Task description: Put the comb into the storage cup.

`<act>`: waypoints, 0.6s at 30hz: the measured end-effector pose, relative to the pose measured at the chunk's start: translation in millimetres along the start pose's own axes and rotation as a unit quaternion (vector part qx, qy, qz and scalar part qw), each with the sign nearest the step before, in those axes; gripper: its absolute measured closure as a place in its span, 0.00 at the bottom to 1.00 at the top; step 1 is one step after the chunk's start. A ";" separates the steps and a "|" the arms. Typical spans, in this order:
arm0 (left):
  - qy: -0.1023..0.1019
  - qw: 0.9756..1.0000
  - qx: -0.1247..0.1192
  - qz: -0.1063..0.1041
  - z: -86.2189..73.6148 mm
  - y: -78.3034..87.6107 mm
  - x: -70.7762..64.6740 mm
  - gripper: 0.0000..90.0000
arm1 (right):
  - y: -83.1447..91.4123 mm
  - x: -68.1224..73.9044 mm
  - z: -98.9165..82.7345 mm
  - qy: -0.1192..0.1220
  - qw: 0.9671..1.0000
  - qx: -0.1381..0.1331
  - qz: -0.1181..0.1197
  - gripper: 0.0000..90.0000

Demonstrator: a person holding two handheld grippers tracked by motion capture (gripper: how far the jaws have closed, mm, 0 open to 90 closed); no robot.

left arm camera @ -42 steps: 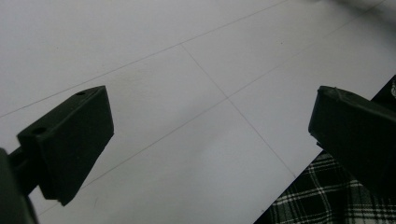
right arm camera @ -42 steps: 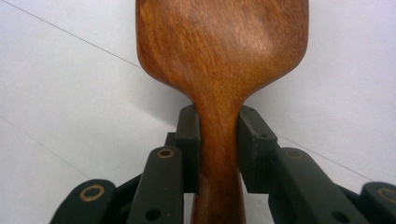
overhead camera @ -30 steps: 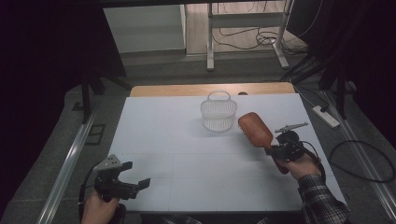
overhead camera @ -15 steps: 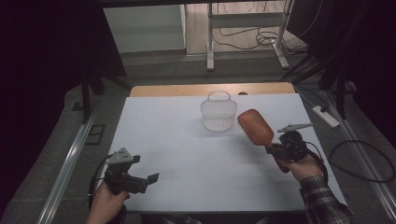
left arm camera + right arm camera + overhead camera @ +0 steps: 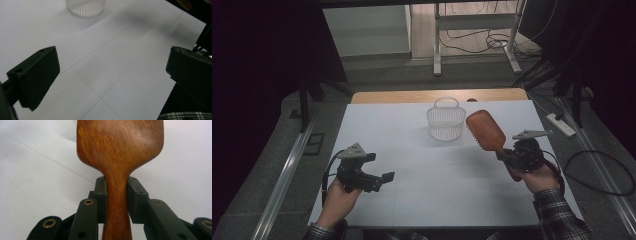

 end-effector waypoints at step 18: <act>-0.014 0.998 -0.016 -0.056 44.9 -28.1 0.6 0.00 | 7.6 9.9 6.6 0.004 0.999 -0.031 0.022 0.80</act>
Point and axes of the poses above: each handheld gripper's, and its own axes: y roughly backward along the jaws, z roughly out of its top, x roughly to its left, the point moved 5 cm from there along -y, roughly forward along the jaws, and after that the axes turned 9 degrees about -y, right-handed, at the moved point
